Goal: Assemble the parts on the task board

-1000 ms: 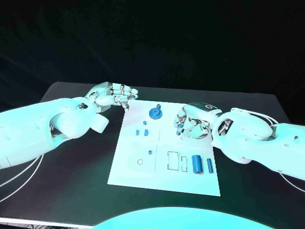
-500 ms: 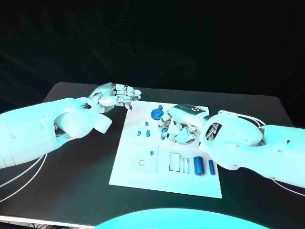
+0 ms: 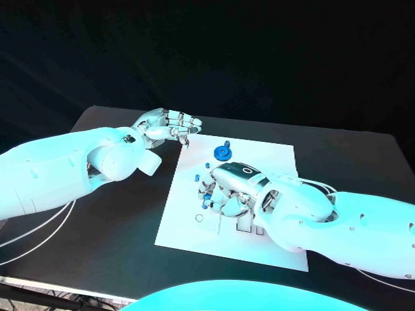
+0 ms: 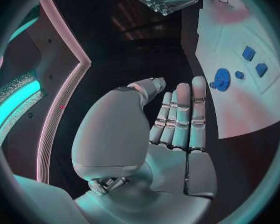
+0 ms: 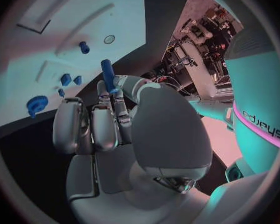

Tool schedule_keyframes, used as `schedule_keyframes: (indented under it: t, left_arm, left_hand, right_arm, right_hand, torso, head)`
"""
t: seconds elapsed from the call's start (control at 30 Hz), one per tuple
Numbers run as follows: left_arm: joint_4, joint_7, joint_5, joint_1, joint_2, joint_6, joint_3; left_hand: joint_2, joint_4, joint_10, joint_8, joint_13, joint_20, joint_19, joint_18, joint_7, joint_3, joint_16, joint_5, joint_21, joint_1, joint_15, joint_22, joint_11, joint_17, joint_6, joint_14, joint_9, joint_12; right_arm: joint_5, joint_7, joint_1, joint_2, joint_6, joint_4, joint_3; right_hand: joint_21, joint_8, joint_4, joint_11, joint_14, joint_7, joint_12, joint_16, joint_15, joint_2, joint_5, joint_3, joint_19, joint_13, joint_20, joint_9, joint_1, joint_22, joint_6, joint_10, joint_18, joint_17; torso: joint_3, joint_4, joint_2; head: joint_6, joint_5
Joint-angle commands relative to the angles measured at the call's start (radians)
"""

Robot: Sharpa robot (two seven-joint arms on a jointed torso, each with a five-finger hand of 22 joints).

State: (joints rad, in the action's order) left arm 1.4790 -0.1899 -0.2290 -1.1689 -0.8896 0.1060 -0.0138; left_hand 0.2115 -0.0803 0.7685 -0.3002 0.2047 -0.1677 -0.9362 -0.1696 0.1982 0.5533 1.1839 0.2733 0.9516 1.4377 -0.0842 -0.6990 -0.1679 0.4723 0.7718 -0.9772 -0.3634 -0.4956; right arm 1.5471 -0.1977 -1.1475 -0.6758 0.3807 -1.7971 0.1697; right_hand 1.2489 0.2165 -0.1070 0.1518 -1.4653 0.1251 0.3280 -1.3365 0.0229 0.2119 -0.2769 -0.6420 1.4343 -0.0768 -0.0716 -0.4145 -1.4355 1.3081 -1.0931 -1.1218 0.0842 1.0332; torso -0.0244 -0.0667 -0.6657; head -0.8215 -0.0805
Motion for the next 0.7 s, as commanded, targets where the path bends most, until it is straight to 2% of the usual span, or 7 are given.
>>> schedule_keyframes:
  t: [0.03,0.2,0.4,0.7]
  left_arm:
    - [0.001,-0.01,-0.001,0.0,0.004,-0.008,-0.001]
    - [0.001,-0.009,-0.001,0.0,0.006,-0.008,0.0]
    - [0.0,-0.009,-0.001,0.0,0.01,-0.01,0.0]
    - [-0.002,-0.009,-0.001,0.0,0.014,-0.013,0.0]
  left_hand:
    - [-0.006,-0.004,-0.006,-0.003,0.001,-0.002,0.003,-0.016,0.03,0.0,0.004,0.005,-0.006,-0.005,0.002,0.001,0.002,-0.001,-0.005,0.006,-0.001,-0.006]
    - [-0.006,-0.004,-0.006,-0.003,0.001,-0.002,0.003,-0.016,0.03,0.0,0.004,0.005,-0.006,-0.005,0.002,0.001,0.002,-0.001,-0.005,0.006,-0.001,-0.006]
    - [-0.006,-0.004,-0.007,-0.004,0.001,-0.002,0.003,-0.016,0.03,0.001,0.004,0.005,-0.007,-0.004,0.002,0.001,0.002,-0.001,-0.007,0.006,-0.001,-0.008]
    - [-0.006,-0.004,-0.007,-0.004,0.001,-0.002,0.003,-0.016,0.03,0.001,0.004,0.005,-0.007,-0.004,0.002,0.001,0.002,-0.001,-0.007,0.006,-0.001,-0.008]
  right_arm:
    - [0.025,0.039,0.025,0.019,0.022,0.016,0.0]
    - [0.025,0.048,0.052,0.041,0.028,0.041,0.0]
    - [0.025,0.053,0.07,0.056,0.027,0.065,0.001]
    - [0.027,0.053,0.088,0.07,0.021,0.087,0.002]
  right_hand:
    - [0.002,0.006,0.081,-0.104,-0.006,-0.002,0.005,-0.003,0.008,-0.007,-0.003,-0.076,0.007,-0.03,0.0,-0.002,0.005,0.157,-0.007,-0.109,-0.017,-0.002]
    - [0.003,0.006,0.082,-0.103,-0.005,-0.002,0.005,-0.002,0.008,-0.007,-0.003,-0.076,0.007,-0.03,0.0,-0.002,0.006,0.157,-0.006,-0.109,-0.017,-0.005]
    - [0.003,0.006,0.082,-0.103,-0.005,-0.002,0.005,-0.002,0.008,-0.007,-0.003,-0.076,0.007,-0.03,0.0,-0.002,0.006,0.157,-0.006,-0.109,-0.017,-0.005]
    - [0.004,0.006,0.083,-0.103,-0.005,-0.002,0.004,-0.002,0.008,-0.007,-0.003,-0.077,0.008,-0.031,0.0,-0.002,0.007,0.158,-0.006,-0.11,-0.018,-0.006]
  torso:
    - [0.0001,0.0008,-0.001]
    - [0.0016,-0.0006,-0.001]
    - [0.0001,0.0009,-0.001]
    - [0.0005,-0.0004,-0.001]
  head:
    - [0.001,-0.011]
    - [-0.005,-0.024]
    - [-0.01,-0.038]
    - [-0.015,-0.043]
